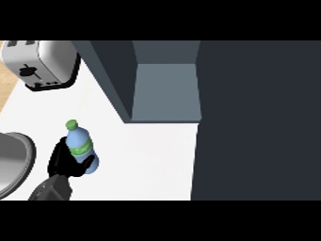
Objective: Pick up the bottled water, place it into the cabinet and close the cabinet
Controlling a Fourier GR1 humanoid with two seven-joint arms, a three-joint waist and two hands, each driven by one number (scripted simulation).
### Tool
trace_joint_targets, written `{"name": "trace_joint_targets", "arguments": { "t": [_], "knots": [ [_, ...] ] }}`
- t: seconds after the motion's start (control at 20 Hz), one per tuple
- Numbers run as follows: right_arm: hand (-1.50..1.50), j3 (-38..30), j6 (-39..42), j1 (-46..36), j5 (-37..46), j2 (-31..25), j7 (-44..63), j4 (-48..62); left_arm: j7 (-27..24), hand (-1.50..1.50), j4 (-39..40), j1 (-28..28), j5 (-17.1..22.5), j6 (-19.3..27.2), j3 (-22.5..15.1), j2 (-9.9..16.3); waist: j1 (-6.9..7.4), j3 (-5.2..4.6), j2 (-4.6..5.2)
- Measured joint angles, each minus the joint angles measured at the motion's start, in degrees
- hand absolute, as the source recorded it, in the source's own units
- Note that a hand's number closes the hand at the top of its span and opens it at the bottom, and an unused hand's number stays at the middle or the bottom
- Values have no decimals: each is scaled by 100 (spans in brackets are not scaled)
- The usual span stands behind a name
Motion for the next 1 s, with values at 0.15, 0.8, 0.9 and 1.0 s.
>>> {"name": "trace_joint_targets", "arguments": {
  "t": [0.15, 0.8, 0.9, 1.0],
  "knots": [
    [-150, -69, -89, -266, -75, -8, 172, 37, 356, 150, -525, 151, 212, -39, -79, -63, 23, 2, -3],
    [-150, 5, -174, -342, -143, 1, 386, -21, 1810, 150, -3738, 983, 938, 1396, -1640, -613, 23, 4, -10],
    [-150, 44, -174, -328, -136, 13, 377, -22, 1872, 150, -3993, 927, 956, 1745, -1892, -637, 9, 3, -4],
    [-150, 116, -195, -306, -140, 30, 430, -97, 2037, 150, -4244, 757, 993, 2173, -2135, -652, -2, 2, -3]
  ]
}}
